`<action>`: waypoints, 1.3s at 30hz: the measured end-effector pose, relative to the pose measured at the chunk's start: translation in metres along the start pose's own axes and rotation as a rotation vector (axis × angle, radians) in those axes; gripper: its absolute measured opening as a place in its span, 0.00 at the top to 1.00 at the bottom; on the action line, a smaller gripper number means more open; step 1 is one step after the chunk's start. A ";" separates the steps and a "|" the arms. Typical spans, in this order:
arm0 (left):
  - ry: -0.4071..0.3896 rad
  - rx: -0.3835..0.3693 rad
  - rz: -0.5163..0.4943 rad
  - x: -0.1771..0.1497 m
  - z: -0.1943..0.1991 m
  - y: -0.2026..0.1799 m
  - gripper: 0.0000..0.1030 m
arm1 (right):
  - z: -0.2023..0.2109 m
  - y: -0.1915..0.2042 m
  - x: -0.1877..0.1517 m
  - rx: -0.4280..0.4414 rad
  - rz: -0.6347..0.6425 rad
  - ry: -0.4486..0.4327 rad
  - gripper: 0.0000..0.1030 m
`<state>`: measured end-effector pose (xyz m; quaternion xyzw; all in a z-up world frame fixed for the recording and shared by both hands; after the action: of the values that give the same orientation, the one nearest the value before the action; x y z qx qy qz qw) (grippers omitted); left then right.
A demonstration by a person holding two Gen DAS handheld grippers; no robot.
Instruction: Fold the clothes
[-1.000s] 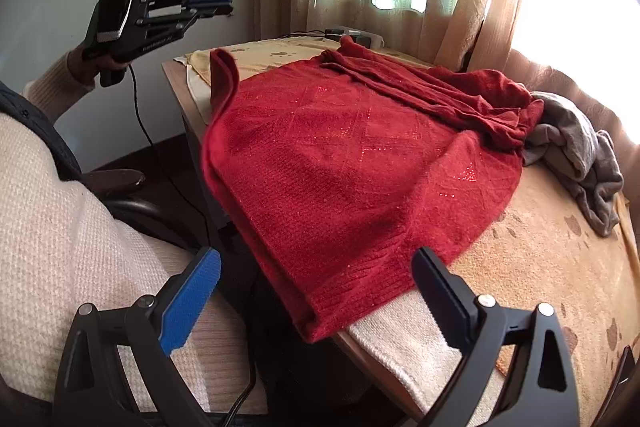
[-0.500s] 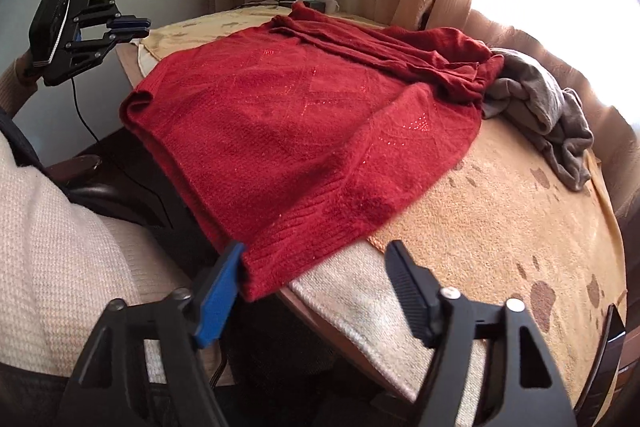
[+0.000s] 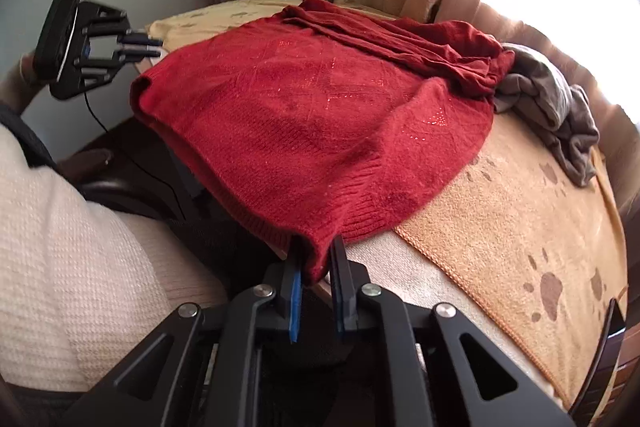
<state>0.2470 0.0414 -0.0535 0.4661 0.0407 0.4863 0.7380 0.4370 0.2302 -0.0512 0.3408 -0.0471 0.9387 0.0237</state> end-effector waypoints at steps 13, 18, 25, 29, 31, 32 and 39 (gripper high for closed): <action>0.076 -0.042 -0.122 -0.021 0.011 -0.039 0.88 | 0.010 -0.020 0.013 -0.103 -0.094 -0.080 0.91; 0.053 0.050 -0.173 -0.024 0.019 -0.057 0.06 | 0.006 -0.026 0.018 -0.105 -0.105 -0.078 0.91; 0.097 0.174 -0.336 -0.032 0.001 -0.081 0.03 | 0.001 -0.032 0.022 -0.097 -0.129 -0.075 0.91; 0.092 0.287 -0.393 -0.036 -0.021 -0.091 0.04 | 0.001 -0.030 0.024 -0.098 -0.127 -0.083 0.91; 0.072 0.303 -0.387 -0.035 -0.022 -0.092 0.15 | 0.002 -0.029 0.024 -0.101 -0.127 -0.084 0.91; 0.077 0.303 -0.380 -0.035 -0.023 -0.091 0.25 | 0.001 -0.029 0.024 -0.102 -0.130 -0.084 0.91; 0.077 0.209 -0.213 -0.027 -0.004 -0.070 0.91 | 0.004 -0.028 0.025 -0.101 -0.131 -0.096 0.91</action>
<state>0.2778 0.0171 -0.1172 0.5144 0.1690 0.4157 0.7308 0.4222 0.2584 -0.0303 0.3861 -0.0731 0.9141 0.1000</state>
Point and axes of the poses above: each gripper's, at about its wrist camera, not at the fingertips, and z roughly against the way its jaws point, y to its left, x to its top, the point moved 2 cm from there along -z, roughly the way its jaws point, and after that the axes turned 1 degree about -x, right-handed, at the moved point
